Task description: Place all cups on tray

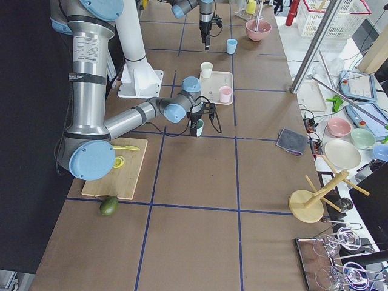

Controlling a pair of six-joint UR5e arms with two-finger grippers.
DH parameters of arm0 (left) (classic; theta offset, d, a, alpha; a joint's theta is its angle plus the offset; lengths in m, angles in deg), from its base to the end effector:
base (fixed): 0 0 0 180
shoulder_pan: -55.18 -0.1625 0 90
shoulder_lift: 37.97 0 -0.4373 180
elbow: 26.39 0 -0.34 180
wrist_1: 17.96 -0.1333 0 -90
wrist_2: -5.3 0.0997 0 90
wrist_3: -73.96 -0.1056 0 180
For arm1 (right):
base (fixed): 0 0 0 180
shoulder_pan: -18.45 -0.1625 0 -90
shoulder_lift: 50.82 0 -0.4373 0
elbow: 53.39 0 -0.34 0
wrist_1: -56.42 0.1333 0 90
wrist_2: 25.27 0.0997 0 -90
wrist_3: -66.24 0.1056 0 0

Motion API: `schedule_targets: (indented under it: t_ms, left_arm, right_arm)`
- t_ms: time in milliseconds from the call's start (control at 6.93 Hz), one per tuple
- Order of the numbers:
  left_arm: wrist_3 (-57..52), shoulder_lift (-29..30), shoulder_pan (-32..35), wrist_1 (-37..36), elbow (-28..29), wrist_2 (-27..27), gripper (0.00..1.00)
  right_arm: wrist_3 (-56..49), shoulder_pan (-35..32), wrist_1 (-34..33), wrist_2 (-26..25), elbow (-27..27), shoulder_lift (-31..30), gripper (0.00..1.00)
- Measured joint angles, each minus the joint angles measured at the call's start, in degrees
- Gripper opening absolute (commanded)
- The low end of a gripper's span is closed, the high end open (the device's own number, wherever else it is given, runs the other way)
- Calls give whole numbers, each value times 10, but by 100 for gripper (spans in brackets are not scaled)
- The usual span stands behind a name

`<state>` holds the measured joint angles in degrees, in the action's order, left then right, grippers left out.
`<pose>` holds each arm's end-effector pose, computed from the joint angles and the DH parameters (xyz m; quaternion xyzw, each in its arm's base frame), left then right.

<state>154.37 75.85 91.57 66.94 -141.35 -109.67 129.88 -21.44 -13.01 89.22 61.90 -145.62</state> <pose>0.3812 -0.3911 0.3072 -0.0429 0.4127 -0.1318 0.9002 -0.2650 -0.3382 0.4862 0.0209 -0.3956 0.0339 0.9176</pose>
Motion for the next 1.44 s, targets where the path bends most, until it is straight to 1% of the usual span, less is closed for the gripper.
schedule_targets:
  t_ms: [289, 722, 1011, 1155, 1299, 1444]
  left_arm:
    - [0, 0, 0, 0, 0, 0, 100]
    - [0, 0, 0, 0, 0, 0, 100]
    - [0, -1, 0, 0, -1, 0, 100]
    - [0, -1, 0, 0, -1, 0, 100]
    - [1, -1, 0, 0, -1, 0, 100]
    - [3, 0, 0, 0, -1, 0, 100]
  right_arm:
    - [-1, 10, 0, 0, -5, 1, 3]
    - [-2, 15, 0, 0, -11, 11, 1]
    - [0, 16, -2, 4, -10, 38, 1]
    - [6, 15, -9, 6, -8, 61, 1]
    - [32, 18, -35, 7, -9, 96, 1]
    - [79, 28, -91, 6, -10, 152, 2]
